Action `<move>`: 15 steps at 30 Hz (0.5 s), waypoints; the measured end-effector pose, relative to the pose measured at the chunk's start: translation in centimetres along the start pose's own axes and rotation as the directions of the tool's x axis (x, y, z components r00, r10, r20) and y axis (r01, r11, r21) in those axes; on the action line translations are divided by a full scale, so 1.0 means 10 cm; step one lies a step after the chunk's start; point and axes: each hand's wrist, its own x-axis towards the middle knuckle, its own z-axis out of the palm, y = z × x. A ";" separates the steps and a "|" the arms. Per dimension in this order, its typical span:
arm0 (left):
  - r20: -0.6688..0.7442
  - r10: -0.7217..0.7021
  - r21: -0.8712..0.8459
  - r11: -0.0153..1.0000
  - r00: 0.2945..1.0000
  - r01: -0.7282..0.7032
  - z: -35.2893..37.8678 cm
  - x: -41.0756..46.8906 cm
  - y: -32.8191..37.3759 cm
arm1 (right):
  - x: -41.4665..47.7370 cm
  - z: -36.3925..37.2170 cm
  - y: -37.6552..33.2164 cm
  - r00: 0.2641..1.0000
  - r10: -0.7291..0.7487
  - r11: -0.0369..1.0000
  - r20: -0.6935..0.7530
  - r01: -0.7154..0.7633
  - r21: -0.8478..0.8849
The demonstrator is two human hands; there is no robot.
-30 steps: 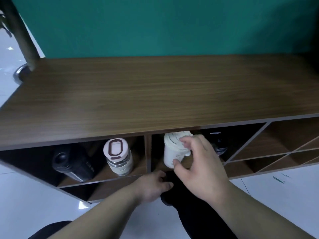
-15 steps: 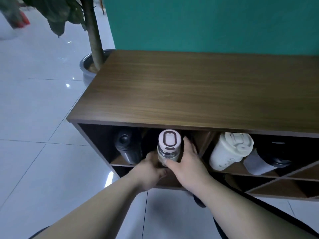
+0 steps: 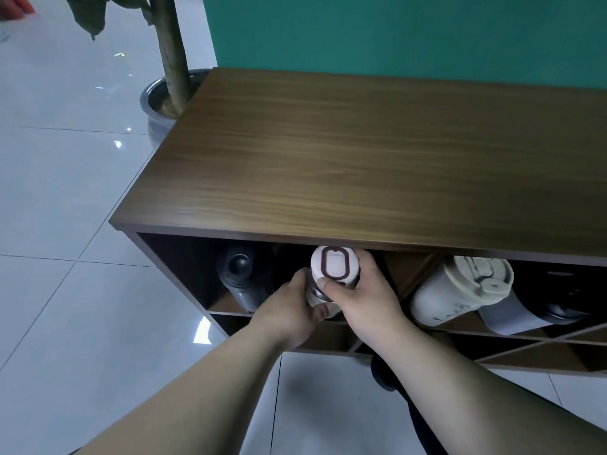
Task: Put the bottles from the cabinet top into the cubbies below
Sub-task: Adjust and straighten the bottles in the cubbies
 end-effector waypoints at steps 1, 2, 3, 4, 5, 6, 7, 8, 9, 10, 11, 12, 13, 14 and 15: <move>-0.008 0.001 0.004 1.000 1.000 -0.001 0.01 0.01 -0.01 | 0.00 0.00 0.00 1.000 0.002 1.000 0.001 -0.002 0.001; -0.014 0.002 -0.002 1.000 1.000 -0.002 0.01 0.01 -0.03 | 0.00 0.00 -0.01 1.000 0.002 1.000 0.005 -0.002 0.001; -0.020 0.004 -0.009 1.000 1.000 -0.005 0.02 0.01 -0.03 | 0.00 0.00 0.00 1.000 0.004 1.000 0.010 -0.004 0.000; -0.025 0.008 -0.017 1.000 1.000 -0.009 0.03 0.00 -0.02 | 0.00 0.00 0.00 1.000 0.000 1.000 0.012 0.000 0.002; -0.033 0.008 -0.022 1.000 0.999 -0.009 0.04 -0.01 -0.02 | 0.00 -0.01 0.01 1.000 -0.004 1.000 0.014 0.004 0.003; -0.041 0.009 -0.024 1.000 0.999 -0.010 0.05 -0.02 -0.01 | 0.01 -0.01 0.02 1.000 -0.011 1.000 0.019 0.011 0.005; -0.048 0.009 -0.024 1.000 0.999 -0.010 0.05 -0.03 0.01 | 0.00 -0.02 0.02 1.000 -0.015 1.000 0.025 0.015 0.006; -0.050 0.004 -0.023 1.000 0.999 -0.005 0.06 -0.04 0.00 | 0.00 -0.02 0.02 0.999 -0.020 1.000 0.029 0.020 0.010; -0.055 0.001 -0.028 1.000 0.998 -0.003 0.07 -0.03 0.01 | 0.00 -0.03 0.02 0.999 -0.026 1.000 0.032 0.026 0.015; -0.059 0.001 -0.030 1.000 0.998 -0.003 0.07 -0.04 0.01 | 0.00 -0.04 0.03 0.999 -0.030 0.999 0.037 0.030 0.015; -0.057 -0.001 -0.029 1.000 0.998 0.000 0.07 -0.04 0.02 | 0.00 -0.05 0.02 0.999 -0.030 1.000 0.045 0.030 0.005; -0.058 -0.010 -0.022 1.000 0.998 0.009 0.07 -0.05 0.03 | -0.01 -0.06 0.02 0.998 -0.033 0.999 0.056 0.033 -0.006; -0.064 -0.017 -0.023 1.000 0.998 0.016 0.07 -0.06 0.03 | -0.02 -0.07 0.01 0.997 -0.037 0.999 0.067 0.038 -0.021; -0.066 -0.028 -0.030 0.999 0.997 0.027 0.07 -0.07 0.03 | -0.04 -0.07 0.00 0.996 -0.050 0.998 0.070 0.053 -0.043; -0.065 -0.045 -0.027 0.999 0.997 0.043 0.06 -0.09 0.06 | -0.07 -0.07 -0.03 0.996 -0.073 0.993 0.056 0.078 -0.086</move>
